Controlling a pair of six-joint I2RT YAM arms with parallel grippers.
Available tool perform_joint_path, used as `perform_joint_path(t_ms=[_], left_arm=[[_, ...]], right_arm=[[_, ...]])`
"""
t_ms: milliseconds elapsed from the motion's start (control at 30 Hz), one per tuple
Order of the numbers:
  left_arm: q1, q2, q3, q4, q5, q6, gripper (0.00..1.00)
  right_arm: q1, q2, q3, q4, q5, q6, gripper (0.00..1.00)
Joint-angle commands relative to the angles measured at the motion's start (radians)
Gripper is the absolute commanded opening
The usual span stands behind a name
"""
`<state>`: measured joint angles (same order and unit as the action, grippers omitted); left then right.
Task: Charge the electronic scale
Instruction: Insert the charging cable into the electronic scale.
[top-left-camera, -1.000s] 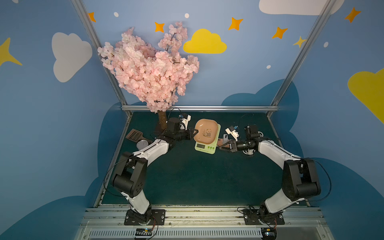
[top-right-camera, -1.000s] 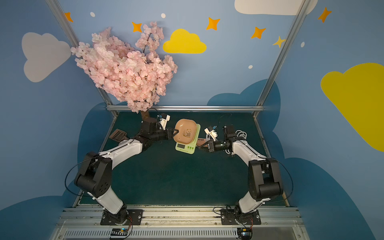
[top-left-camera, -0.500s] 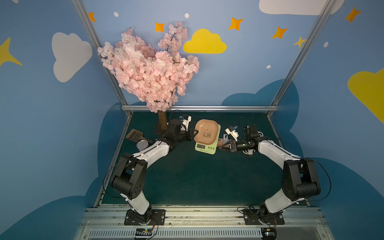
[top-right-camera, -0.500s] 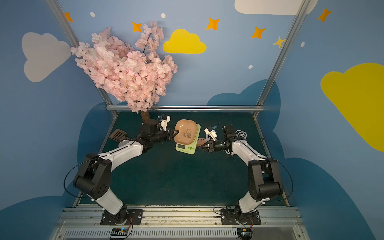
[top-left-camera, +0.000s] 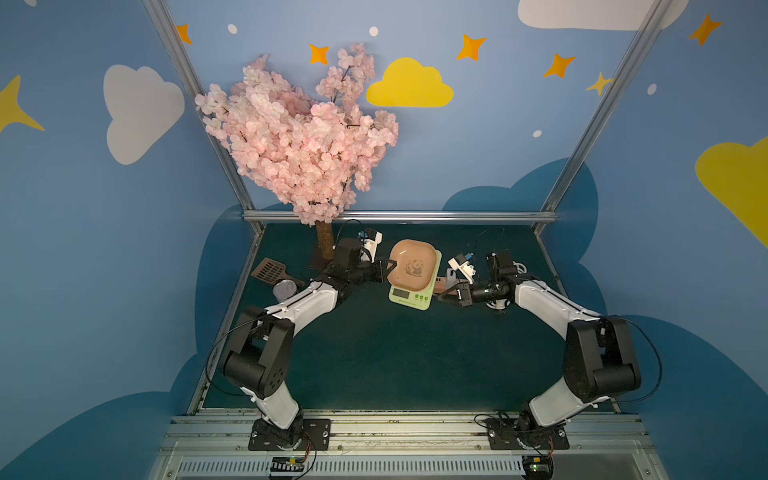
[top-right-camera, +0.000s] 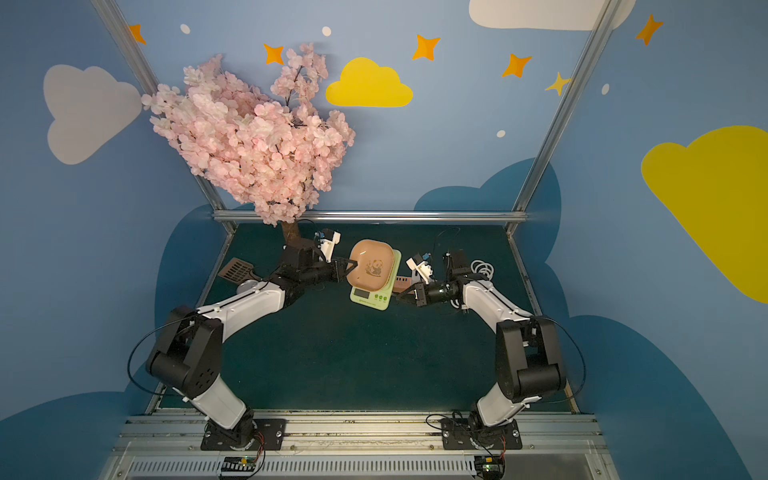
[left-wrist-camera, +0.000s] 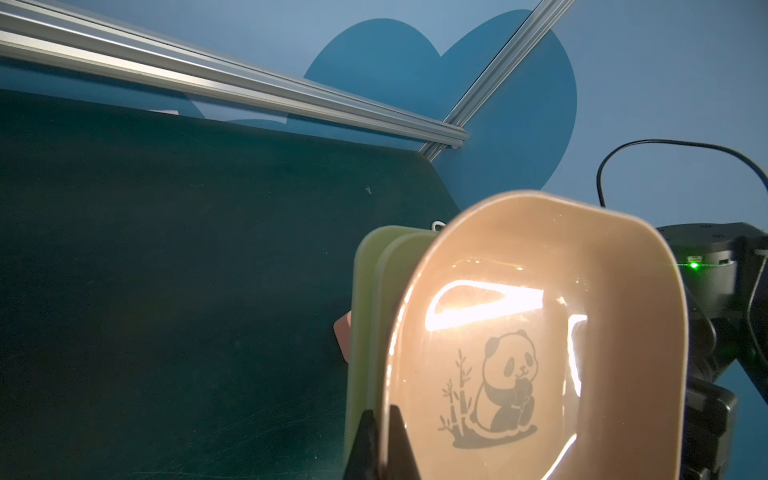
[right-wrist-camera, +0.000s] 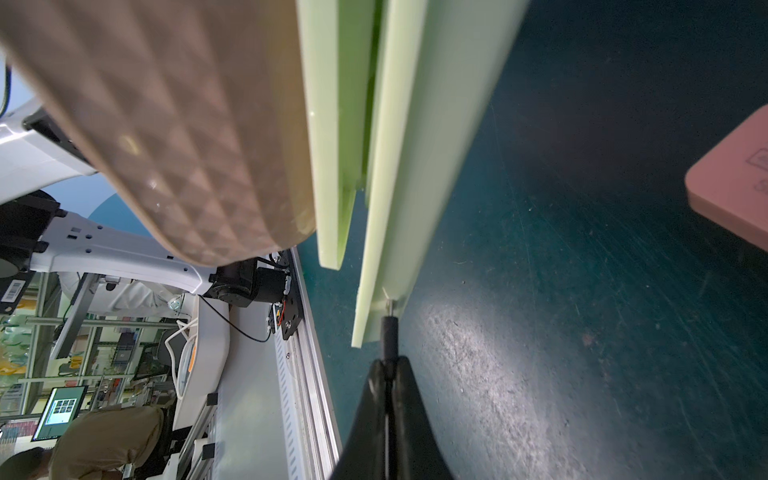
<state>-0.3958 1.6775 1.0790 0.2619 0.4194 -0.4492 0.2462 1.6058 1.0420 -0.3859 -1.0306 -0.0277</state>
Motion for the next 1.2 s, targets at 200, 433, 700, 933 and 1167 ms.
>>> perform_joint_path(t_ms=[200,433,700,933,1167], left_arm=[[0.003,0.043,0.065,0.028,0.078,-0.053,0.03],[0.004,0.067,0.090,-0.015,0.071,-0.072,0.03],[0.003,0.019,0.017,0.099,0.061,-0.082,0.03],[0.004,-0.016,-0.019,0.150,0.057,-0.067,0.03],[0.004,-0.033,-0.034,0.168,0.057,-0.057,0.03]], right_arm=[[0.016,-0.029,-0.011,0.027,0.006,0.002,0.00],[0.018,-0.014,-0.008,0.020,0.020,0.007,0.00],[0.010,0.015,0.002,0.032,0.001,0.114,0.00],[-0.005,0.010,0.001,0.013,-0.037,0.160,0.00],[-0.022,0.020,0.004,-0.015,-0.043,0.174,0.00]])
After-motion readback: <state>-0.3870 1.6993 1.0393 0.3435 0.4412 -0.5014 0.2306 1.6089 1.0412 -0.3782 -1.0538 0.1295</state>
